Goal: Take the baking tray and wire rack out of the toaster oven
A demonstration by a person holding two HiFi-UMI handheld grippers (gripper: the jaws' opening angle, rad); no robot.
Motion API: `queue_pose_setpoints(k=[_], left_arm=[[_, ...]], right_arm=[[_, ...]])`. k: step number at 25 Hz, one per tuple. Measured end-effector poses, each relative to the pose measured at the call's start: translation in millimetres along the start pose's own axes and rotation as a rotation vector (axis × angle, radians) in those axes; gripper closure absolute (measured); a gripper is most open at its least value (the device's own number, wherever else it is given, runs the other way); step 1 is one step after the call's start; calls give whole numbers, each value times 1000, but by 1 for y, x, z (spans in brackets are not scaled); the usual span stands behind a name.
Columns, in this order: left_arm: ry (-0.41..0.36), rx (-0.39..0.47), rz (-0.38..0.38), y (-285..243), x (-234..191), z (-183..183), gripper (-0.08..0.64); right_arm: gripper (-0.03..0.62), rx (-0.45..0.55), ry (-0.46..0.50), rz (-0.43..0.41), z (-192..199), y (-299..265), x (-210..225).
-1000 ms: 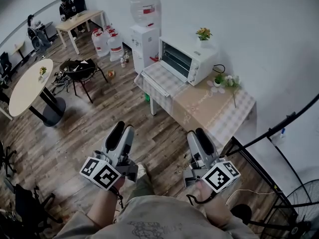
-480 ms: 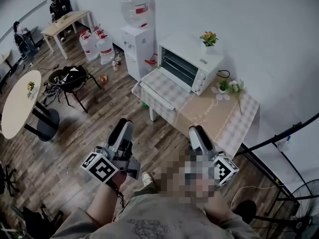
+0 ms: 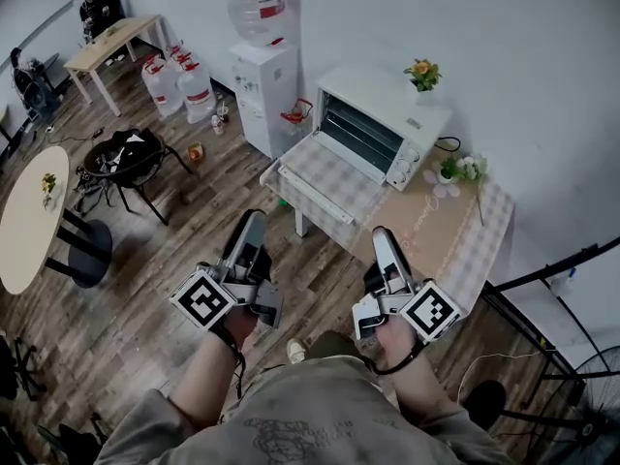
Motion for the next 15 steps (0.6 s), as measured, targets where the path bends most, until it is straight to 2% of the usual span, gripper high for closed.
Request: queue_pose_setpoints(k=[4,8,11,15], left_arm=[[84,6,-19,-20,-25,-3,390],[164,-33,7,-45,-48,2,390],[194,-64,23,-66,-63,3,390],[221,-92,0,-99,-90,7,390]], right_arm=[[417,19,-63,40,11,-26,15],[419,33,-87,51,17,-55,34],[416,29,-80,71,21,-76,47],[416,33,-98,112,21,-108,70]])
Point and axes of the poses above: the fingertips, and each gripper's own axes: y backward along the fingers, x to its right, z out of its underside, the point moved 10 cm from there along y, backward along the fingers, and after that the axes turned 11 degrees about x, right-handed, at the moved point
